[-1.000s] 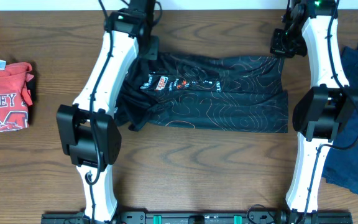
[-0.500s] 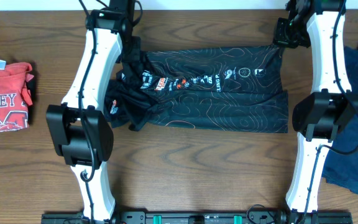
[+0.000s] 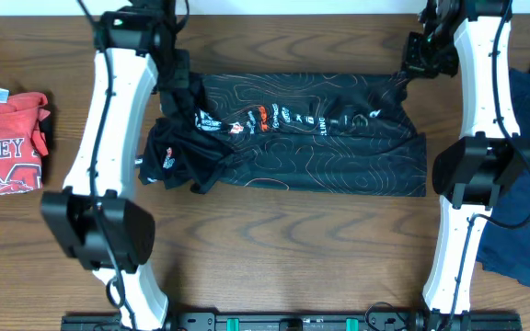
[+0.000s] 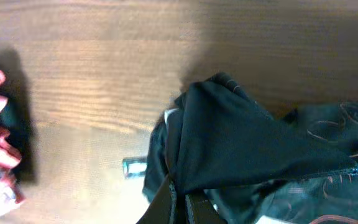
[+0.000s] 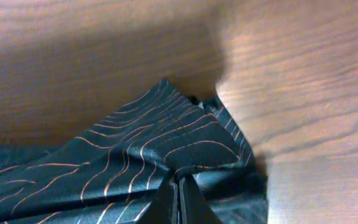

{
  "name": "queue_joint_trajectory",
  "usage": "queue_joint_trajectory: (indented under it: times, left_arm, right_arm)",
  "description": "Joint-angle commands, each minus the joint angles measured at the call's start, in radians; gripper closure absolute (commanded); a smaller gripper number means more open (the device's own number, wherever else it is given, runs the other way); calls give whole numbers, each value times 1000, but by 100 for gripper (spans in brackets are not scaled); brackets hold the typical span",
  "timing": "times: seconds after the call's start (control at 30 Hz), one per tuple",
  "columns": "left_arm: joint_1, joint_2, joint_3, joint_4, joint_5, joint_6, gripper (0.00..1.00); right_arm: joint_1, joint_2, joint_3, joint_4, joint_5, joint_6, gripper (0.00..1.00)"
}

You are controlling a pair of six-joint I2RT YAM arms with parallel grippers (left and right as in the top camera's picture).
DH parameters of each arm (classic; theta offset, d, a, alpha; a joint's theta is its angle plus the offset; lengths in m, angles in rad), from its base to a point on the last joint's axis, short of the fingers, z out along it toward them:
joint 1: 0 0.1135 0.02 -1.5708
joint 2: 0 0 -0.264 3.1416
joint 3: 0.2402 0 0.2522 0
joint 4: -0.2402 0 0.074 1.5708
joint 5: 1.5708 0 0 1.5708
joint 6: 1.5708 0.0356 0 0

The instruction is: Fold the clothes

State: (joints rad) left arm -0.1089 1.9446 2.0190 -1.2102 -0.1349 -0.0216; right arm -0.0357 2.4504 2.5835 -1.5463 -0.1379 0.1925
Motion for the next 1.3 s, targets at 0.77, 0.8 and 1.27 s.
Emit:
queue_joint_trajectory:
  times: [0.77, 0.8, 1.27]
  left_arm:
    - [28, -35, 12, -213, 23, -44, 94]
    - [28, -35, 12, -213, 23, -45, 94]
    - [36, -35, -130, -174, 83, -44, 94]
  right_arm:
    - [114, -197, 21, -115, 123, -6, 99]
    - [111, -207, 21, -116, 127, -6, 98]
    - [10, -215, -232, -84, 73, -30, 98]
